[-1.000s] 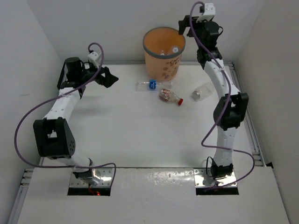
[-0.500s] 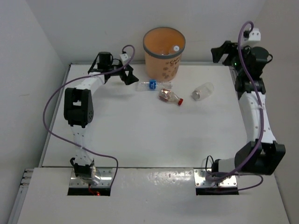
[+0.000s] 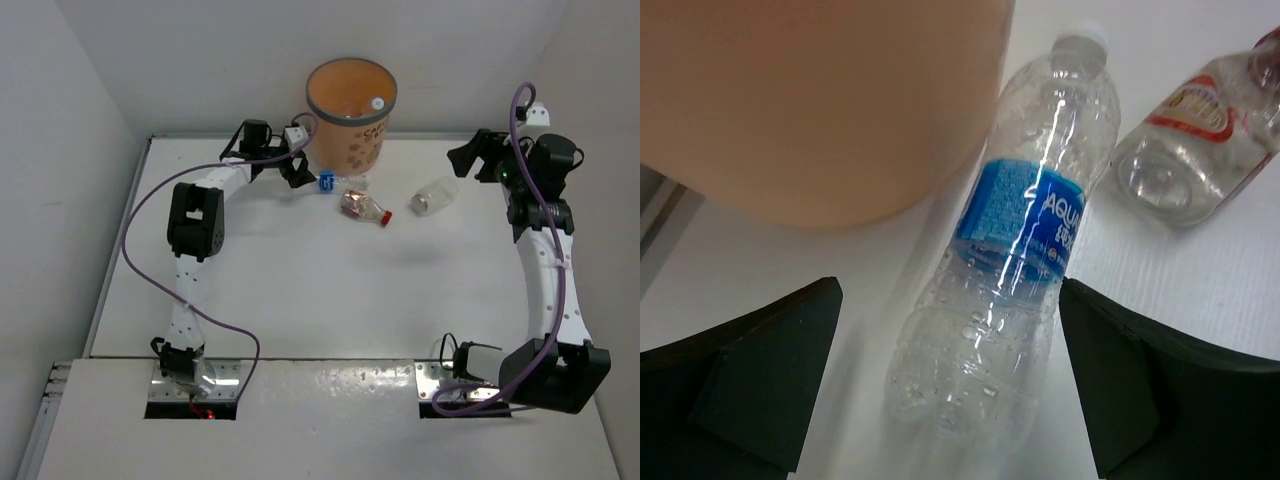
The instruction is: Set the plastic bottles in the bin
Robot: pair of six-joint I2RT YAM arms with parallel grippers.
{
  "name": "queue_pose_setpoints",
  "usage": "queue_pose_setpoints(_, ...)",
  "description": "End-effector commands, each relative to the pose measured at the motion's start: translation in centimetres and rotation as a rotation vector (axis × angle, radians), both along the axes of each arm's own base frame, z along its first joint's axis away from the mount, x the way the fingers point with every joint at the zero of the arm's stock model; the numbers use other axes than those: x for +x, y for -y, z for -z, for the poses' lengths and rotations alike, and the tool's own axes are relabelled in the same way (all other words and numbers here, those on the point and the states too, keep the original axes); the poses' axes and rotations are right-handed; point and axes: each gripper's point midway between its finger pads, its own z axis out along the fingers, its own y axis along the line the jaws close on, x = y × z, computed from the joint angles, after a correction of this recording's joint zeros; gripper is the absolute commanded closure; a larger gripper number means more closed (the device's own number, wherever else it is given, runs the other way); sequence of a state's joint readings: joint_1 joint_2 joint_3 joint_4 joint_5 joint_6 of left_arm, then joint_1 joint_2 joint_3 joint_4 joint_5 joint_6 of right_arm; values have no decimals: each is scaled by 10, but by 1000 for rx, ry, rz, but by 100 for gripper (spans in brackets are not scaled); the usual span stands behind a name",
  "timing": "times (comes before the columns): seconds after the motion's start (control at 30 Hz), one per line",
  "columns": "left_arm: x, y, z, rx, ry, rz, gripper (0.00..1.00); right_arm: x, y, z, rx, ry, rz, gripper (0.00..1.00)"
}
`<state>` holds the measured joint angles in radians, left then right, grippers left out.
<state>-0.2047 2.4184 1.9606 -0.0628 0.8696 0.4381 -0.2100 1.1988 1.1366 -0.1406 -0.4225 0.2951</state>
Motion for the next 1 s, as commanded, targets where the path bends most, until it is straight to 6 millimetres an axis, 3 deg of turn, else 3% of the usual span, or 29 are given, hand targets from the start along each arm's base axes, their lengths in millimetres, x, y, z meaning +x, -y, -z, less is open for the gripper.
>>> queue_pose_setpoints(0.0, -9, 18, 4, 46, 60, 71, 3, 0, -1, -9, -5, 17, -23, 18)
queue_pose_setpoints(0.23, -39, 17, 33, 133, -34, 100, 6, 2, -4, -8, 8, 14, -36, 18)
queue_pose_setpoints(0.27, -43, 16, 22, 131, -27, 100, 6, 1, -3, -7, 8, 13, -36, 18)
queue_pose_setpoints(0.33, -60, 13, 29, 149, -27, 147, 8, -1, -4, -5, 5, 11, -39, 18)
queue_pose_setpoints(0.4, -63, 12, 21, 148, -6, 143, 10, -1, -5, -5, 6, 15, -41, 18)
queue_pose_setpoints(0.73, -81, -6, 24, 179, -132, 56, 13, -10, -7, -5, -4, 27, -49, 19)
queue_pose_setpoints(0.97, -86, -4, 18, 118, -157, 14, 18, -14, -9, -5, 2, 37, -52, 19)
